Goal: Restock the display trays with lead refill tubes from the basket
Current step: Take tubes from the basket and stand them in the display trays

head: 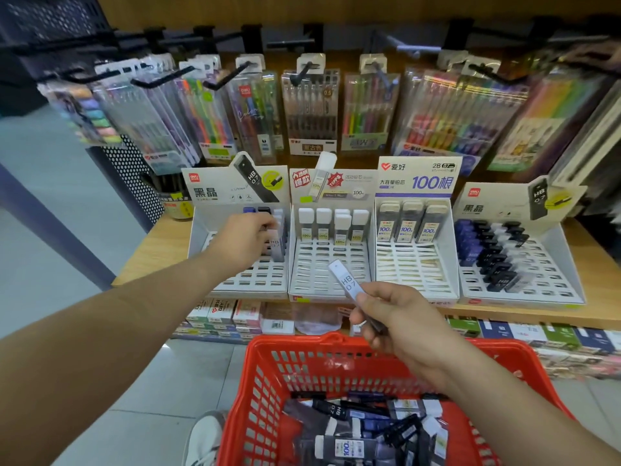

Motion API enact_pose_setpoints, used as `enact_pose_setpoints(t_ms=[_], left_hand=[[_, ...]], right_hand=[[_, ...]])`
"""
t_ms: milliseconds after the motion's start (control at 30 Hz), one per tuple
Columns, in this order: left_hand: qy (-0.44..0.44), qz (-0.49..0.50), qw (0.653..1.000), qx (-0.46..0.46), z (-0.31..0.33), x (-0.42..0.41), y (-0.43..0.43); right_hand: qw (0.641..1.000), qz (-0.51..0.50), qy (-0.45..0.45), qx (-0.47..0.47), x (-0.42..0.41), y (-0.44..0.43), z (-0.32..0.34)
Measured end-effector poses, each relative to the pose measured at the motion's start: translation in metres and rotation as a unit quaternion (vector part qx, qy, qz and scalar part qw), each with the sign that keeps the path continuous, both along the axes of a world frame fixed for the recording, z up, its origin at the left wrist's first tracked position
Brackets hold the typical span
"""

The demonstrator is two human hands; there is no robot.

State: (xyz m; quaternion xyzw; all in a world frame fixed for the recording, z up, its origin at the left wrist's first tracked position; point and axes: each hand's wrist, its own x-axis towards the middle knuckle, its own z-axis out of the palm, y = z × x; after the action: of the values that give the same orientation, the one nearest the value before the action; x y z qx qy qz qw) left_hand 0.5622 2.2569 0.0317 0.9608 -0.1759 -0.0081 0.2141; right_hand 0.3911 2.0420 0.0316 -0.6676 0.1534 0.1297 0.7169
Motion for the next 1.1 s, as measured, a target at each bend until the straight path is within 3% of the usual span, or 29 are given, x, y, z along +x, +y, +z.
enact_pose_setpoints(t_ms=[167,267,367,433,500,567,600,667,767,867,967,1100], left_hand=[[-0.082,-0.023,0.996,0.028,-0.006,-0.002,0.001],[-0.088,0.009,0.996,0.02,-0.006,-0.002,-0.003],[-0.108,0.004,0.991,0.083,0.006,0.0,-0.008],[-0.116,0.001,0.991,0.064,0.015,-0.006,-0.015],[0.017,0.013,0.995,-0.093,0.026,-0.024,-0.027],[0.245,-0.006,0.934,-0.262,0.037,-0.048,-0.039],[0.301,-0.033,0.911,-0.28,0.04,-0.058,-0.044],[0.324,-0.072,0.899,-0.286,0.044,-0.076,-0.051],[0.26,-0.037,0.917,-0.301,0.052,-0.078,-0.049],[0.106,0.051,0.957,-0.264,0.062,-0.052,-0.021],[0.006,0.077,0.979,-0.189,0.054,-0.035,0.004],[-0.018,0.058,0.99,-0.128,0.028,-0.033,0.014]], right_hand=[[0.999,-0.015,0.012,0.034,0.0,-0.002,-0.001],[0.999,-0.014,0.012,0.042,-0.002,0.001,-0.001],[0.999,-0.012,0.008,0.048,-0.003,0.003,0.0],[0.998,-0.014,0.009,0.055,-0.004,0.003,0.001],[0.998,-0.014,0.007,0.053,-0.004,0.001,0.002],[0.999,-0.005,0.002,0.04,-0.004,0.001,0.002],[0.999,0.003,0.0,0.033,-0.004,0.001,0.002],[1.0,0.018,-0.006,0.023,-0.005,0.005,0.002],[1.0,0.005,-0.014,-0.016,-0.005,0.009,0.003],[0.984,0.014,-0.022,-0.177,-0.004,0.005,0.001],[0.933,0.072,-0.051,-0.35,-0.002,-0.004,-0.01],[0.857,0.139,-0.062,-0.492,-0.003,-0.012,-0.027]])
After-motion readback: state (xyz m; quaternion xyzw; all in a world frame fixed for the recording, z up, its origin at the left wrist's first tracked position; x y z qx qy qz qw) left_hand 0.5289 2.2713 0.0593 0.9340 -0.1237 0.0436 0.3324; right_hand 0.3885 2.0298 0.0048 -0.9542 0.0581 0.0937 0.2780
